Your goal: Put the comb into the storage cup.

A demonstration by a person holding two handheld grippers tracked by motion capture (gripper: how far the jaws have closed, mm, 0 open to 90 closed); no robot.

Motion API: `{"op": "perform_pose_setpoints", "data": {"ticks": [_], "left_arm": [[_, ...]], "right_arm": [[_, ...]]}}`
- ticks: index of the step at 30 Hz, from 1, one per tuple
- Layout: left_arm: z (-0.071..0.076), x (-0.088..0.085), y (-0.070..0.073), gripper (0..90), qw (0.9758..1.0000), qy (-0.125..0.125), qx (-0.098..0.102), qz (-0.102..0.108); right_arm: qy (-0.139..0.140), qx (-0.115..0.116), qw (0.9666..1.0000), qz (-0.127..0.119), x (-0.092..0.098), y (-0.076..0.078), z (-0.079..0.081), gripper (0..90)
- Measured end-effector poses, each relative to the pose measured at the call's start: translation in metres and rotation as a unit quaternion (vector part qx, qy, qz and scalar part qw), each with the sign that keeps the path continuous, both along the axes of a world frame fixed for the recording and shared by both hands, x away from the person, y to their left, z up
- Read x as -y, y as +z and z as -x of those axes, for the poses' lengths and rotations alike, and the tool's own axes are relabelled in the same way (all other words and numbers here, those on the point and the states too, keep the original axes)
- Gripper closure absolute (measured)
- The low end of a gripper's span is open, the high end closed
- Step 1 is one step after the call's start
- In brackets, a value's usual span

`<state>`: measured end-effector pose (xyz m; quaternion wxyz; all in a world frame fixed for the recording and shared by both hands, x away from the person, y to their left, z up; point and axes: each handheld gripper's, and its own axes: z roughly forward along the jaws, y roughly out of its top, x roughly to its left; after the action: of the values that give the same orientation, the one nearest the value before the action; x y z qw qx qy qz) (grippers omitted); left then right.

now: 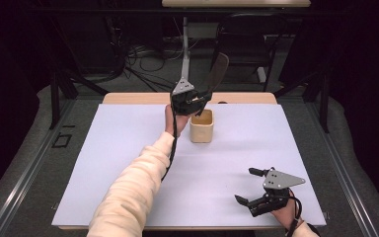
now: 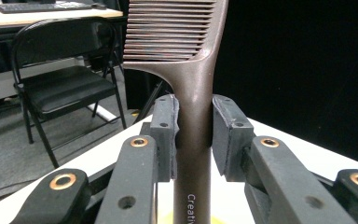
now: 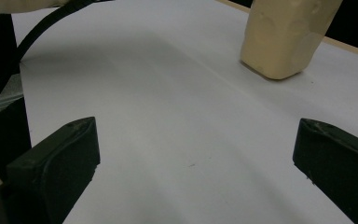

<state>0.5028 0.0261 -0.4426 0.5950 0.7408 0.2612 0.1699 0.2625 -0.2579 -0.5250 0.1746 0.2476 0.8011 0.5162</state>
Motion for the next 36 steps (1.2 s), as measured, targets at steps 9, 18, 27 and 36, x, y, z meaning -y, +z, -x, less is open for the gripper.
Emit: {"op": "perform_pose_setpoints", "data": {"ticks": [9,18,27,36], "left_arm": [[-0.001,-0.001,-0.010,71.6,0.9999,0.000,-0.003,0.012],[-0.001,-0.005,-0.014,71.6,0.9998,-0.001,-0.002,0.021],[-0.003,-0.009,-0.021,71.6,0.9998,0.003,-0.006,0.019],[-0.003,-0.011,-0.024,71.5,0.9999,0.005,-0.009,0.013]], "right_arm": [[0.000,-0.001,1.0000,-0.001,0.000,0.000,0.000,0.0],[0.000,-0.001,1.0000,-0.001,0.000,0.000,0.000,0.0],[0.001,-0.001,1.0000,0.000,0.000,0.000,0.000,0.0],[0.001,-0.001,1.0000,0.000,0.000,0.000,0.000,0.0]]}}
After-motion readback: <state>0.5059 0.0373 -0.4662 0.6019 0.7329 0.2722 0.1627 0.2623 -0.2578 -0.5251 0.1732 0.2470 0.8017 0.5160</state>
